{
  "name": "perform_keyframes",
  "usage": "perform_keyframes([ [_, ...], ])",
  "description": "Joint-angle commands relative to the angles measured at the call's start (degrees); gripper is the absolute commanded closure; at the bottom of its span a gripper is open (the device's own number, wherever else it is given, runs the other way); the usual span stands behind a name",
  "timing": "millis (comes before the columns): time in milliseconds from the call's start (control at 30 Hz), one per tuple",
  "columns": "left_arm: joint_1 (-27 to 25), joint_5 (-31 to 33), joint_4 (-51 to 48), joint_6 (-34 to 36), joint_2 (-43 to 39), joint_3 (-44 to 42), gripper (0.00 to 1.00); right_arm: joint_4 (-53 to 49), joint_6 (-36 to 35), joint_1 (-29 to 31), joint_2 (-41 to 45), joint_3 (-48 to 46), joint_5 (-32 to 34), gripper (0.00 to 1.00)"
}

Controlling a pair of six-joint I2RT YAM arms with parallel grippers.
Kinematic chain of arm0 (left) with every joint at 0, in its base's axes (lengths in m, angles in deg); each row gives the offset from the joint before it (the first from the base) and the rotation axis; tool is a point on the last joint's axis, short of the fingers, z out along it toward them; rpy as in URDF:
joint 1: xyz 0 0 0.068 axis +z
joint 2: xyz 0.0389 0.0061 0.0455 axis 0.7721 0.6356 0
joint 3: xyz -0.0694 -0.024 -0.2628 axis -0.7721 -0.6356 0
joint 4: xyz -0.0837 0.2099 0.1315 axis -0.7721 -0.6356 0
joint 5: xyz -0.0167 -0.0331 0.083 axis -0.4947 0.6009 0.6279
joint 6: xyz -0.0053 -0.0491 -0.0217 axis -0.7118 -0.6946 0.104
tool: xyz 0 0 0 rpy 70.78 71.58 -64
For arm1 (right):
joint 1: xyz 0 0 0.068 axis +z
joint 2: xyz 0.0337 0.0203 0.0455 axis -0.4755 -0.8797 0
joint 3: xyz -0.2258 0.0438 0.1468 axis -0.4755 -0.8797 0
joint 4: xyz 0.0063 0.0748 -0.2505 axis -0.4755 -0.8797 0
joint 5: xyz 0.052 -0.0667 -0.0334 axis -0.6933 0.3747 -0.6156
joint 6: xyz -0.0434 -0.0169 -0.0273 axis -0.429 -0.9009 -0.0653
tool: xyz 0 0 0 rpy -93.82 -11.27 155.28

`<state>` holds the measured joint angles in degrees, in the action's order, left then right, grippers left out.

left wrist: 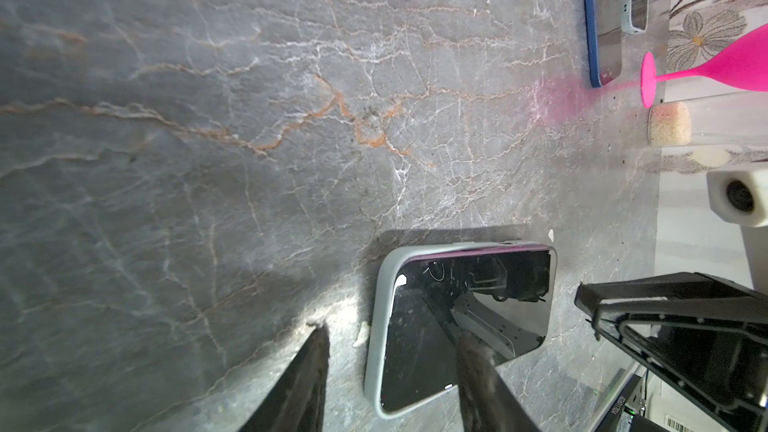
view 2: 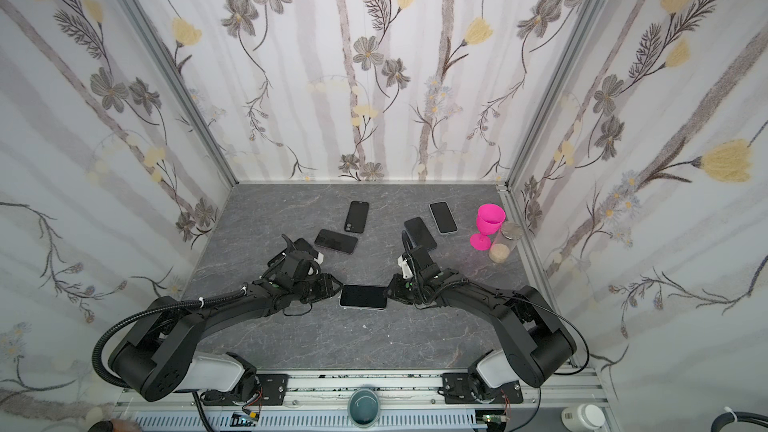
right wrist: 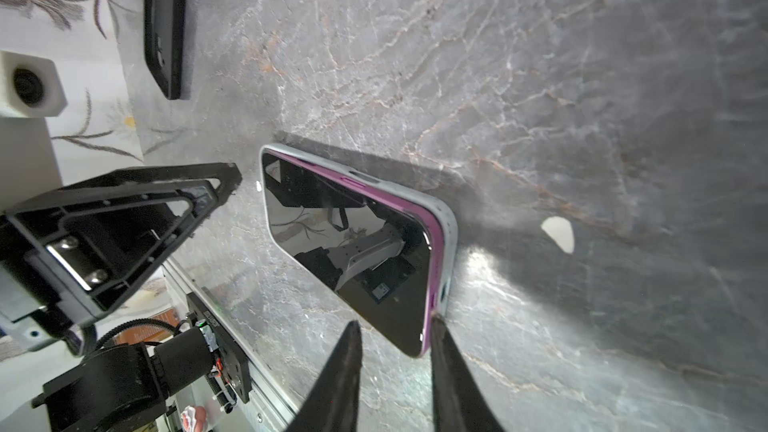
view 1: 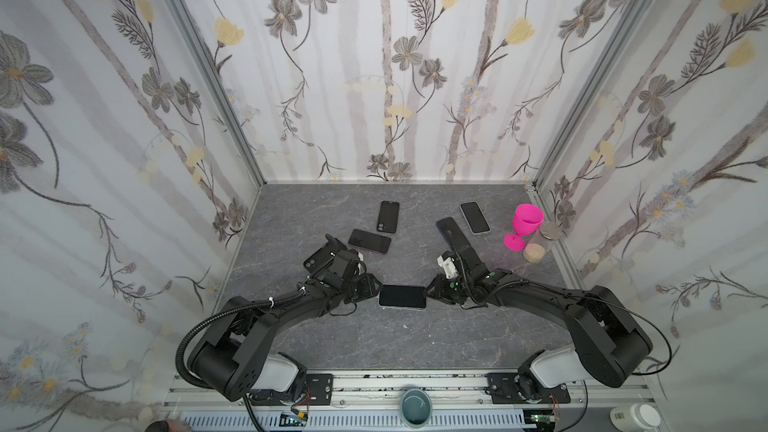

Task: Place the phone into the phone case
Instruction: 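Press the phone flat into the case with right gripper while left holds rim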

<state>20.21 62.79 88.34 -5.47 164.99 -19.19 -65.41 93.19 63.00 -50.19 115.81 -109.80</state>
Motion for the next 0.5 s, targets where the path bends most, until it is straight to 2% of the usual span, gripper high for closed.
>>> perform_keyframes([
  [0, -0.1, -0.7, -0.6, 1.5, 0.6, 0.6, 0.52, -2.2, -2.1, 0.1, 0.0, 0.2, 1.4, 0.81],
  [133, -0.3, -2.4, -0.6, 1.7, 1.8, 1.0, 0.56, -1.7, -2.2, 0.4, -0.6, 0.4, 1.1, 0.86],
  [267, -0.4, -3.0, -0.4, 1.7, 2.9, 1.2, 0.57, -0.5, -2.1, 0.7, -1.5, 0.5, 0.4, 0.87],
  [467, -0.5, -3.8, -0.5, 2.0, 4.3, 2.0, 0.64, 0.5, -2.1, 1.1, -3.4, 1.0, -0.6, 0.88],
])
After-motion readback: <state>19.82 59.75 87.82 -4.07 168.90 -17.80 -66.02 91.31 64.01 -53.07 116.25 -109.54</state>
